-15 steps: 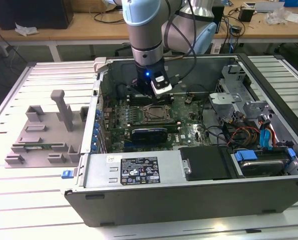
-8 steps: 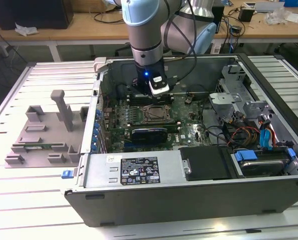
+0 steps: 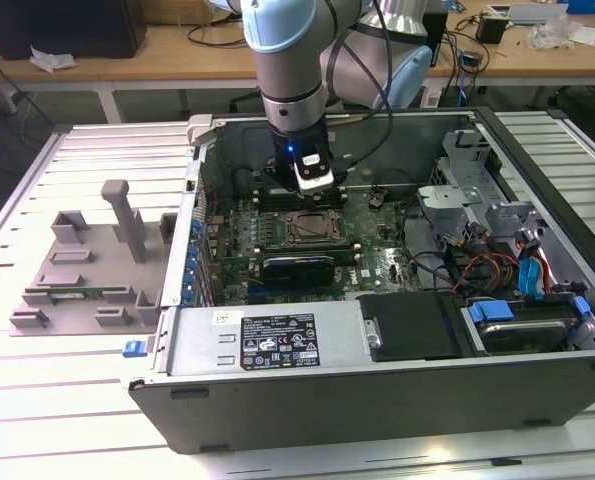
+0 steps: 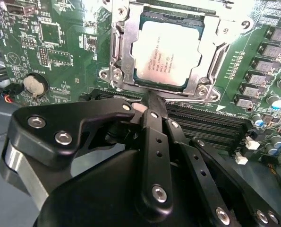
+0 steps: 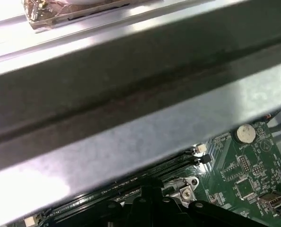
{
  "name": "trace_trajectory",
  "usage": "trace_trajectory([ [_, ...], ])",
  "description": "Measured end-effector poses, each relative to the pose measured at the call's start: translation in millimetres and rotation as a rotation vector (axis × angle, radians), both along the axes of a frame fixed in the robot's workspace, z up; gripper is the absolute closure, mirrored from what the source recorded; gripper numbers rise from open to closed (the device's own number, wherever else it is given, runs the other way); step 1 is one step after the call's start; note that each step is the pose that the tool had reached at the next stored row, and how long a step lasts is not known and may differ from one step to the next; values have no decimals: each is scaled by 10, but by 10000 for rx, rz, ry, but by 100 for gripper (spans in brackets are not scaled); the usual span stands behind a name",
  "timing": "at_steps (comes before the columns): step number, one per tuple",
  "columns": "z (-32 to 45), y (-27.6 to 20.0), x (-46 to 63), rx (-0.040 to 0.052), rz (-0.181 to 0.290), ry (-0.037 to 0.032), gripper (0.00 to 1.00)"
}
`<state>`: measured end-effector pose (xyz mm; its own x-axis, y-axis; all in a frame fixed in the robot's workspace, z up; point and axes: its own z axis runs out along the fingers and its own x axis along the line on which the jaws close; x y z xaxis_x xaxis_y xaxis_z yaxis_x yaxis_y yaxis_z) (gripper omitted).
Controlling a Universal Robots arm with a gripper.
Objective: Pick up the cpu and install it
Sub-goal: 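Install the first cpu locking lever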
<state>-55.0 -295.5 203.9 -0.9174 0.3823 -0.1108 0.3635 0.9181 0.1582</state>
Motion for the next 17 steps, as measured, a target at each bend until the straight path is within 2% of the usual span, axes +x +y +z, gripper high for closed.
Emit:
trace_trajectory([
  [5, -26, 34, 0, -36, -681, -2, 89],
  [9, -29, 57, 0, -49, -862, -2, 89],
  [11, -32, 72, 0, -86, -996, -4, 89],
  [13, -38, 76, 14, -266, -1213, -12, 89],
  [15, -40, 76, 23, -362, -1319, -15, 89],
  [17, -44, 81, 26, -384, -1466, -12, 89],
])
